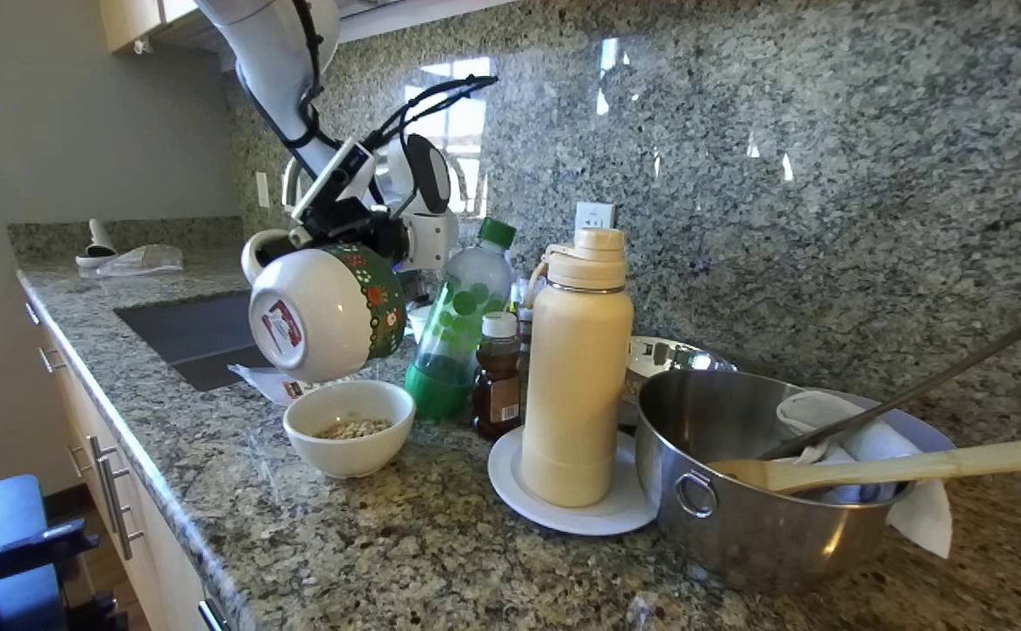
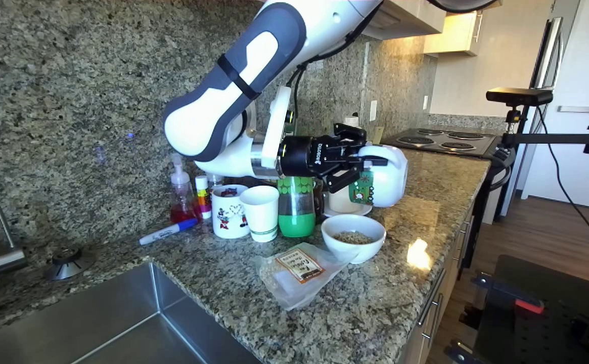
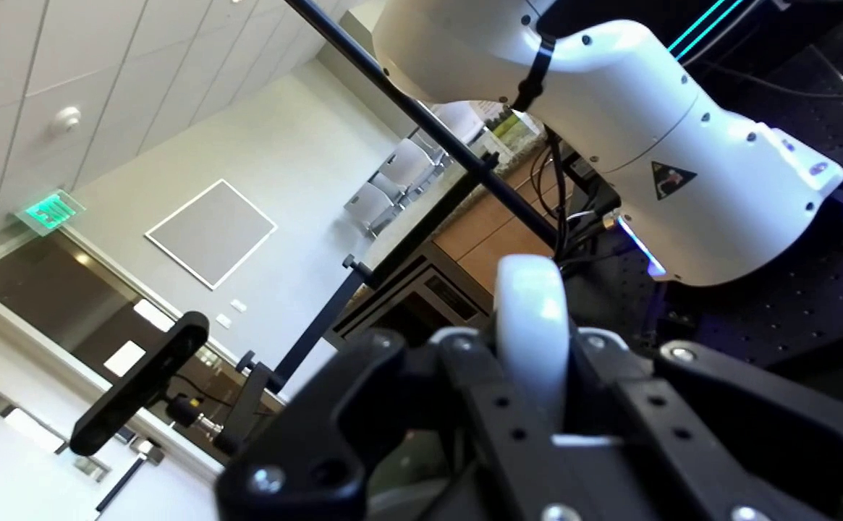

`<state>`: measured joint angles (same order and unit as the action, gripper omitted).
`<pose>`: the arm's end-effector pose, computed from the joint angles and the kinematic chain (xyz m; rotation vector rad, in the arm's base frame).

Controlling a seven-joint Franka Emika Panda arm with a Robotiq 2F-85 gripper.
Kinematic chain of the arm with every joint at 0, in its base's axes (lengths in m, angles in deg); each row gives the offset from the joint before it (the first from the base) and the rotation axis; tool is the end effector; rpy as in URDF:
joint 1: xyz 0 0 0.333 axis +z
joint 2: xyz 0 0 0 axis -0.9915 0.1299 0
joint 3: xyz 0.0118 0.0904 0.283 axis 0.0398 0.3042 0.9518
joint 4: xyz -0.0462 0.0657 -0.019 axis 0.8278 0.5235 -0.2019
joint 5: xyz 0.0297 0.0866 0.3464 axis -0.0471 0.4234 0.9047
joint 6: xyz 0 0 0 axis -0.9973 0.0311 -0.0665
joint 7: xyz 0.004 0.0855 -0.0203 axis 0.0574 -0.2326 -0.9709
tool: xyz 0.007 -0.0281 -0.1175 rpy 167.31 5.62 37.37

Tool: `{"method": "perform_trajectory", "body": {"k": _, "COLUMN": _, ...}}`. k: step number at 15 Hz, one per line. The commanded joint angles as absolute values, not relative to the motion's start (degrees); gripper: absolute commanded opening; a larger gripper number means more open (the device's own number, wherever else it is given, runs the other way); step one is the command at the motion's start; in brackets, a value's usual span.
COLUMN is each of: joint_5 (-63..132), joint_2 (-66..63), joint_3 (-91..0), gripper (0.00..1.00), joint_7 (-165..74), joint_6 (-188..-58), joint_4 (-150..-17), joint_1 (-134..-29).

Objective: Pour the contents of the mug into the bowl

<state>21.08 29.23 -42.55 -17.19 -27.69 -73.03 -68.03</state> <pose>0.4763 0.0717 0.2363 1.7329 -0.3427 -1.4741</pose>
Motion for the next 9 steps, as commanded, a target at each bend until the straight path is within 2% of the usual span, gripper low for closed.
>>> {"method": "perform_trajectory", "body": {"k": 1, "joint_5": 22.59, "joint_2": 23.45, "joint_3": -42.96, "gripper": 0.02, "joint_7": -17.07, "joint_6": -30.42, "joint_4": -77.69, "joint_1": -68.83}}
{"method": "perform_trajectory", "body": {"k": 9, "joint_5": 25.55, "joint_2": 13.97, "joint_3": -43.06, "gripper": 0.02, "joint_7": -15.86, "joint_6": -39.11, "joint_4": -88.05, "joint_1": -70.45}}
